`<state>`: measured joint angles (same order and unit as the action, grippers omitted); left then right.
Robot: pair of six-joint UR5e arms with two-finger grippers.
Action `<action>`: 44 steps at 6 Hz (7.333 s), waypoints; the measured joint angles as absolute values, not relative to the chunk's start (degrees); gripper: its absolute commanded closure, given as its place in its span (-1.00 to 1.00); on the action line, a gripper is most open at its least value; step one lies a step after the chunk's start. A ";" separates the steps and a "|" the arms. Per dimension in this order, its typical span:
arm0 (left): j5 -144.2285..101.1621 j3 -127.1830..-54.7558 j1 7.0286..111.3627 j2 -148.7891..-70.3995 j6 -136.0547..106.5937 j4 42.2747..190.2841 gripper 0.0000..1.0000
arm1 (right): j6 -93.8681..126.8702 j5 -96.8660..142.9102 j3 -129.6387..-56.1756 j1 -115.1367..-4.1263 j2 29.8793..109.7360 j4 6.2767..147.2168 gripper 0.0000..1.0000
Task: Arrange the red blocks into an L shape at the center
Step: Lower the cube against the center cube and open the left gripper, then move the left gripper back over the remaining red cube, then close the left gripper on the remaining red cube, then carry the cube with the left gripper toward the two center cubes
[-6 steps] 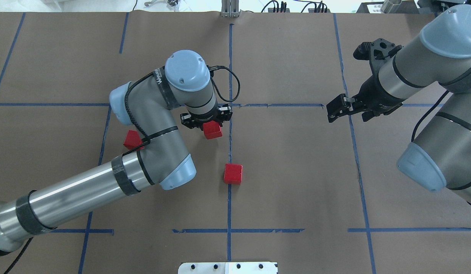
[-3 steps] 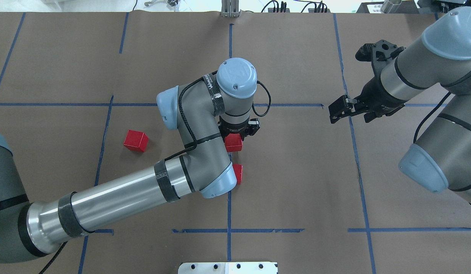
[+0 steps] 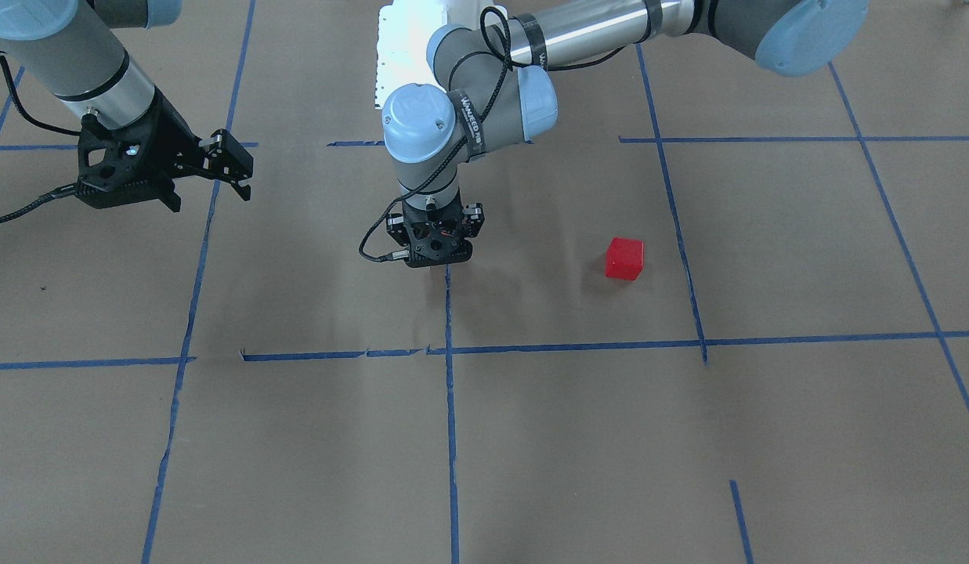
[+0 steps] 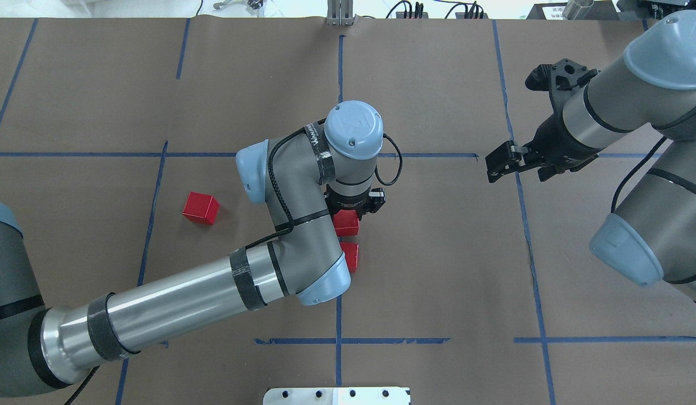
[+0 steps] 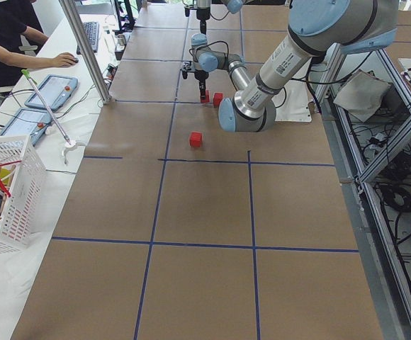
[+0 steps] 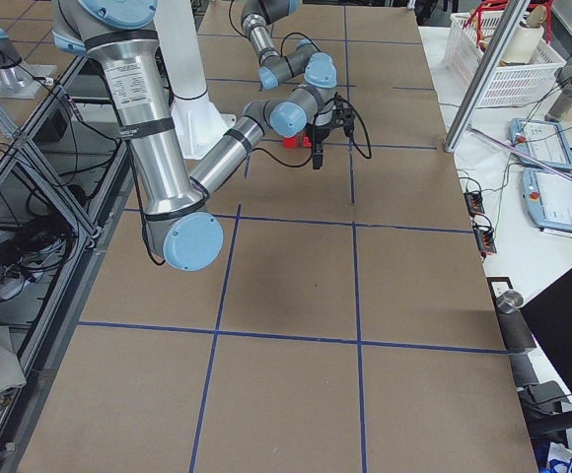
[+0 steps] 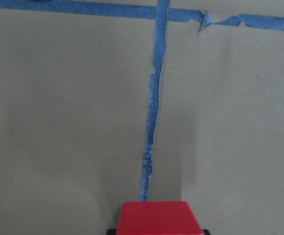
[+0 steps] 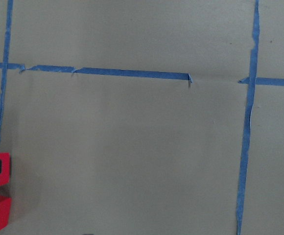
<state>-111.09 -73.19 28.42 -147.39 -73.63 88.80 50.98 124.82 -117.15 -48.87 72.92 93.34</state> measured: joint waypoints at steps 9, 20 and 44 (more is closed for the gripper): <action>-111.18 -77.80 26.37 -143.80 -73.65 89.46 0.78 | 51.00 124.80 -118.43 -48.95 73.45 93.34 -1.00; -111.03 -100.47 37.47 -121.55 -55.07 92.13 -1.00 | 51.58 124.61 -118.96 -48.85 73.97 93.34 -1.00; -102.50 -95.91 25.63 -130.38 -151.74 83.44 0.93 | 51.70 124.60 -119.97 -48.61 75.01 93.34 -1.00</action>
